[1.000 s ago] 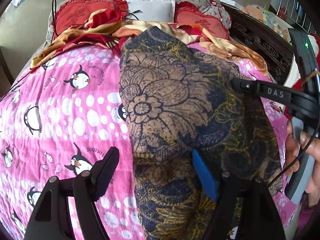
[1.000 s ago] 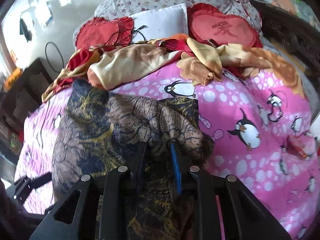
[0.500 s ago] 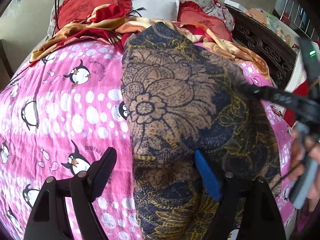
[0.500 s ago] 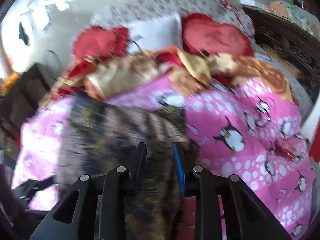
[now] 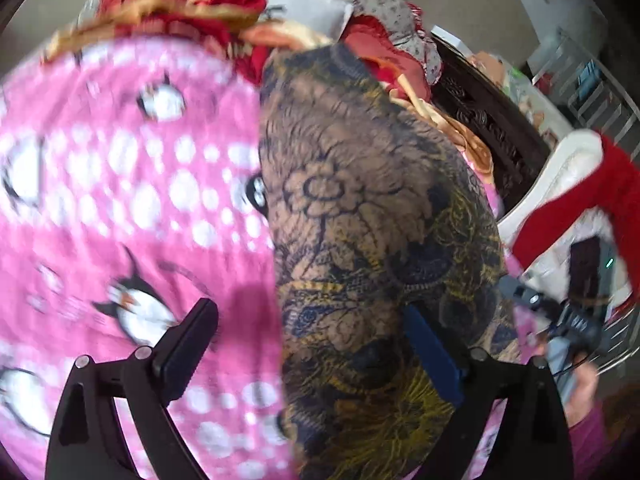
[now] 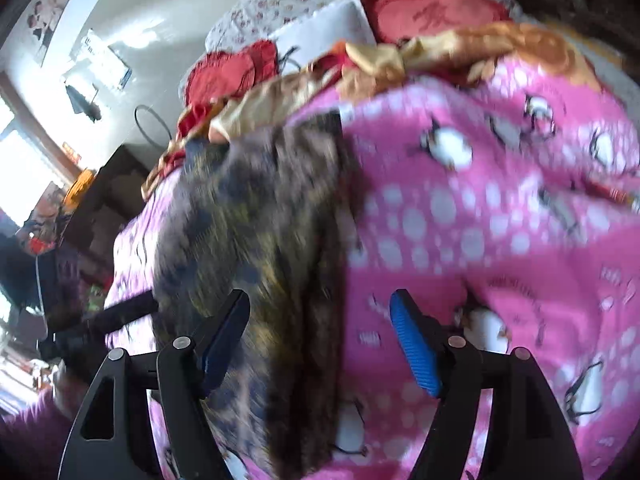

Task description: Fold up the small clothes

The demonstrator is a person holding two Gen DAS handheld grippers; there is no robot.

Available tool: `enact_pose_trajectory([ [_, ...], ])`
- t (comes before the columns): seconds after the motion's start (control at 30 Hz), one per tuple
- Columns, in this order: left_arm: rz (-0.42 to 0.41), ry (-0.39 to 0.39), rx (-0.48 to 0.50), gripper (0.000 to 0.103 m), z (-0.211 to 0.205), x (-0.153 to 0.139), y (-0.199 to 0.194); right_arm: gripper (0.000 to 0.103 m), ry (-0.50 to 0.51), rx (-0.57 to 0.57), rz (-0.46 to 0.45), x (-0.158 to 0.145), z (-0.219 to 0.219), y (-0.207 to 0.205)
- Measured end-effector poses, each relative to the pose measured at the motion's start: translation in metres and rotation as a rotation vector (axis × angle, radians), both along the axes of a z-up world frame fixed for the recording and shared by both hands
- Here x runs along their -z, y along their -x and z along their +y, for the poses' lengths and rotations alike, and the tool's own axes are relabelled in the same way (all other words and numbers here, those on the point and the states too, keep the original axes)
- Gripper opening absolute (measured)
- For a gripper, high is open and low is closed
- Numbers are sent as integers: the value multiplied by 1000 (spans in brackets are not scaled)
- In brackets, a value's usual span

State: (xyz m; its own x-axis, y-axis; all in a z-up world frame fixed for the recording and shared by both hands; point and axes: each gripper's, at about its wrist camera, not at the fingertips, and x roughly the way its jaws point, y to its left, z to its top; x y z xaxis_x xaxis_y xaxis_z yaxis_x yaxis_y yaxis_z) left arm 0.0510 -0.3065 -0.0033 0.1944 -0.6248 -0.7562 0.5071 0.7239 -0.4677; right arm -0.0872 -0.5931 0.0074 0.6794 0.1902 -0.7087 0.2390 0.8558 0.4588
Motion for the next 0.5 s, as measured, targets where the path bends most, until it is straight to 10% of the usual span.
enact_pose_trajectory([
  [0.13, 38, 55, -18, 95, -9, 8, -1, 67, -128, 1, -59, 11, -3, -16],
  [0.2, 49, 72, 17, 68, -15, 6, 0, 63, -154, -26, -64, 12, 4, -26],
  [0.27, 48, 48, 22, 56, -16, 0, 3, 29, -129, -30, -26, 11, 17, -34],
  [0.37, 29, 62, 45, 32, -8, -18, 9, 18, -57, -39, -58, -9, 38, -28],
  [0.5, 26, 74, 62, 31, 31, -52, 34, 17, -64, -93, -81, -41, 68, -11],
])
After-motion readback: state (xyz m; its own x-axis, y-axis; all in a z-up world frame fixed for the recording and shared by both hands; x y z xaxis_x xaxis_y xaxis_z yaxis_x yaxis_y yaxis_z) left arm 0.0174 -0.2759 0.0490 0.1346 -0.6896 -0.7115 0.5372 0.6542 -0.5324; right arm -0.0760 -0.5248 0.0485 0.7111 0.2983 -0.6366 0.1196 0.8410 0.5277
